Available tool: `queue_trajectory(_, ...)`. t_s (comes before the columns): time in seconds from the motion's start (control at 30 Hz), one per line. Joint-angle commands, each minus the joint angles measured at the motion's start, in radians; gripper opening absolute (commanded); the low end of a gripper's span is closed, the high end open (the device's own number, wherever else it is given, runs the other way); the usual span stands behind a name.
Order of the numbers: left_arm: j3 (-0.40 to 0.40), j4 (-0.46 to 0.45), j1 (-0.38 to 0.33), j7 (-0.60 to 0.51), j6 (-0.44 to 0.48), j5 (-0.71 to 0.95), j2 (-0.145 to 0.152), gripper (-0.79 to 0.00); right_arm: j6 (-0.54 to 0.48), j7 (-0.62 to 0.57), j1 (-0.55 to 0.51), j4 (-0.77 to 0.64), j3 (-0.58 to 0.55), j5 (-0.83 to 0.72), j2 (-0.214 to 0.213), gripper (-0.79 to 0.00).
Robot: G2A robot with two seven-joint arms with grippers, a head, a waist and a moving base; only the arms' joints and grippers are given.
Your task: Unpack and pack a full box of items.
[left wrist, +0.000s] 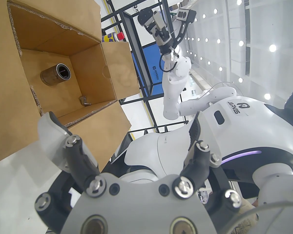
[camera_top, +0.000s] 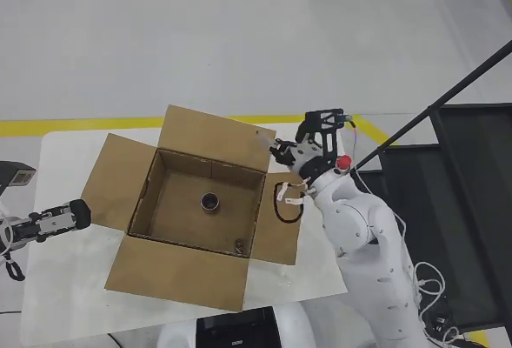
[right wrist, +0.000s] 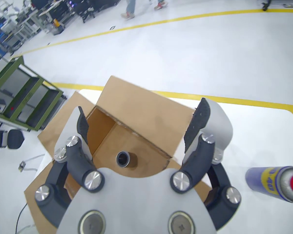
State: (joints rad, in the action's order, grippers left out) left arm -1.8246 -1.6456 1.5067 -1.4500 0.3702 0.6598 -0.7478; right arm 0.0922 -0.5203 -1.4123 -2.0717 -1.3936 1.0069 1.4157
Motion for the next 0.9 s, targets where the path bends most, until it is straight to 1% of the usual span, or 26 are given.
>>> queue_trajectory(0.0,0.000,0.000,0.000,0.000,0.000,0.000,0.000,0.000,-0.015,0.040,-0.018,0.007,-0.057,0.003,-0.005,0.000)
queue_trajectory(0.2,0.000,0.000,0.000,0.000,0.000,0.000,0.000,0.000,-0.054,0.129,-0.093,0.039,-0.182,0.013,-0.018,0.000)
queue_trajectory(0.3,0.000,0.000,0.000,0.000,0.000,0.000,0.000,0.000,-0.069,0.184,-0.127,0.057,-0.228,0.057,-0.024,0.000)
queue_trajectory(0.33,0.000,0.000,0.000,0.000,0.000,0.000,0.000,0.000,-0.069,0.219,-0.133,0.067,-0.239,0.081,-0.025,0.000)
queue_trajectory(0.5,0.000,0.000,0.000,0.000,0.000,0.000,0.000,0.000,-0.071,0.340,-0.152,0.167,-0.258,0.162,-0.030,0.000)
queue_trajectory(0.73,0.000,0.000,0.000,0.000,0.000,0.000,0.000,0.000,-0.055,0.417,-0.148,0.310,-0.274,0.178,-0.032,0.000)
queue_trajectory(0.87,0.000,0.000,0.000,0.000,0.000,0.000,0.000,0.000,-0.076,0.442,-0.148,0.357,-0.261,0.174,-0.032,0.000)
